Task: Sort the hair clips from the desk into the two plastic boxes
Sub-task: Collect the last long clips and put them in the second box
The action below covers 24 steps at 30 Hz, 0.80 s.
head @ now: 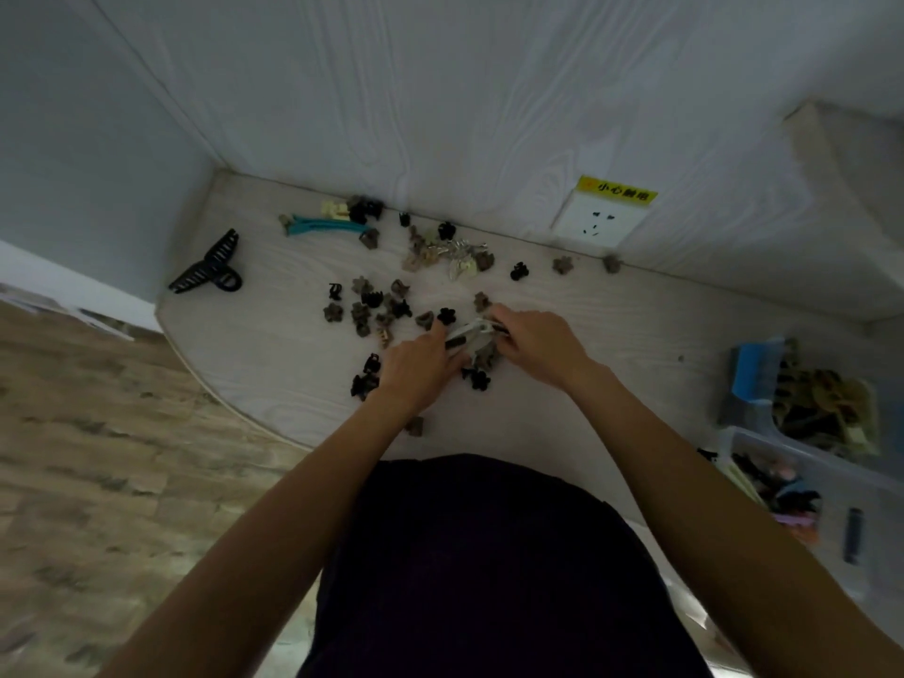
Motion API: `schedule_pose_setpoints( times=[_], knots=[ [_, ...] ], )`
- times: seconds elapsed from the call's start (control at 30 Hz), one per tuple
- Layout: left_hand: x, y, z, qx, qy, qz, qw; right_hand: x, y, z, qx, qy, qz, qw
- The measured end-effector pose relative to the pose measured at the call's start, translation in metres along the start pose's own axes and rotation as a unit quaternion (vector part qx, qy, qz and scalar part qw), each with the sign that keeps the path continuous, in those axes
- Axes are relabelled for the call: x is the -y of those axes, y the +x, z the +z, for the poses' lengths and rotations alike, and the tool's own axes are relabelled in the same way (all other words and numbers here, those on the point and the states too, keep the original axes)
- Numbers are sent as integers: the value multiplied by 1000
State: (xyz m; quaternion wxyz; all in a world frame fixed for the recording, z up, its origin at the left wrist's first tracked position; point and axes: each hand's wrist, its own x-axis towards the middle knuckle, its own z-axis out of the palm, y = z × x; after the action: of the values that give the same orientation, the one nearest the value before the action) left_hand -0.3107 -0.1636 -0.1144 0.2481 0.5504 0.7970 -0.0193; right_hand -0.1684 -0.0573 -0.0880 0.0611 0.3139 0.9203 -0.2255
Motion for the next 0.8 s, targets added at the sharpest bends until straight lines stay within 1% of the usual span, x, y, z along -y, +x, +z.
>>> schedule_pose_setpoints(
  times=[0.07,0.13,0.23,0.3,0.43,0.57,0.7,0.8],
  knots=[
    [4,-1,-2,9,-7,10,1000,-1,6,0,-11,-29,-16,999],
    [8,-3,-1,7,-17,17,1000,-2,10,1,9,-34,-25,999],
    [11,-7,1,-21,-5,25,999,0,11,4,50,-62,-32,996],
    [11,-9,1,-34,5,24,999,0,8,8,46,-63,-25,997],
    [8,-4,-1,-25,28,33,999,-6,-3,11,12,-31,7,999],
    [9,-4,-4,-2,43,67,997,-19,-17,9,-8,7,79,997],
    [25,-12,-13,2,-39,63,997,-18,-19,1,-31,76,148,986],
    [44,-20,-31,-29,-67,48,996,-3,-5,-6,-64,127,144,979]
  ],
)
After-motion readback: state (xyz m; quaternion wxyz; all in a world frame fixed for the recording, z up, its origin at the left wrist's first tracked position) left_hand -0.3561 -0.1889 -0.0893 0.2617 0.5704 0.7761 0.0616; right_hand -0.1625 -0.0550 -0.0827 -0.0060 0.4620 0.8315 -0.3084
